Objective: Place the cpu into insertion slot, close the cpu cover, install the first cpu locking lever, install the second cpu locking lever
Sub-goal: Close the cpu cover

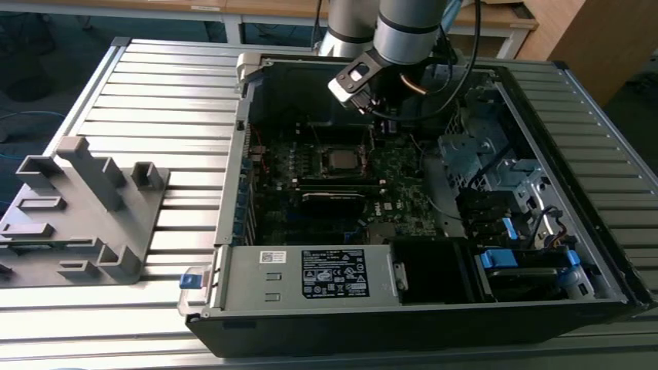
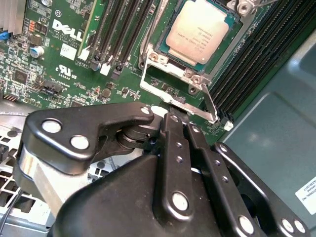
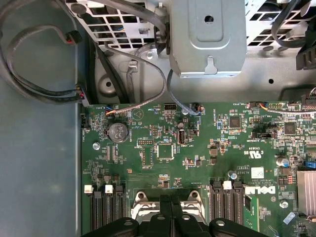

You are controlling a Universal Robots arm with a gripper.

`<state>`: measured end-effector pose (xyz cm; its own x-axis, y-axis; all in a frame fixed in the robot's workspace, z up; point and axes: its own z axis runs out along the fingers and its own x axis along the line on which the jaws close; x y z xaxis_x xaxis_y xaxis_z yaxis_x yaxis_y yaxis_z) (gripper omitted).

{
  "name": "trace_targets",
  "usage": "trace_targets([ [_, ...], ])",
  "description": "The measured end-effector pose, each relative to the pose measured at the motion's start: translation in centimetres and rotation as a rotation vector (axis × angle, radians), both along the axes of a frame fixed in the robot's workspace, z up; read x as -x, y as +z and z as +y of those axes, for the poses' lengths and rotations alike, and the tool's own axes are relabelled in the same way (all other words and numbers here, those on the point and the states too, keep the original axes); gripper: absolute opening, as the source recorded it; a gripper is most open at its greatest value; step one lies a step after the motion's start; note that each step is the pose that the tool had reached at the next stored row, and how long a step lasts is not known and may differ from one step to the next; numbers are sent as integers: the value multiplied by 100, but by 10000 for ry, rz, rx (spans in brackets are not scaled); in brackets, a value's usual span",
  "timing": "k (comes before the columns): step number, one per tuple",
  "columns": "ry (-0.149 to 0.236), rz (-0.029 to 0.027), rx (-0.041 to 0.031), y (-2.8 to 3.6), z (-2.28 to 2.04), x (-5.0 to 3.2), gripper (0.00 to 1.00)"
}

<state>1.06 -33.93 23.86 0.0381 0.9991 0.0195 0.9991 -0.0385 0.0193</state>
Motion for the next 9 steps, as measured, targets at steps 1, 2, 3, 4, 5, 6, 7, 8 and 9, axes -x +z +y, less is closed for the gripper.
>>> trace_targets([
  [1, 0, 0, 0, 0, 0, 2, 11],
  [2, 0, 0, 1, 0, 0, 3, 11],
  [3, 0, 0, 1, -1, 0, 11, 11],
  [4, 1, 0, 0, -1, 0, 13, 11],
  [5, 1, 0, 0, -1, 0, 13, 11],
  [6, 1, 0, 0, -1, 0, 13, 11],
  [7, 1, 0, 1, -1, 0, 13, 11],
  [8, 1, 0, 0, -1, 0, 13, 11],
  [9, 1, 0, 0, -1, 0, 13, 11],
])
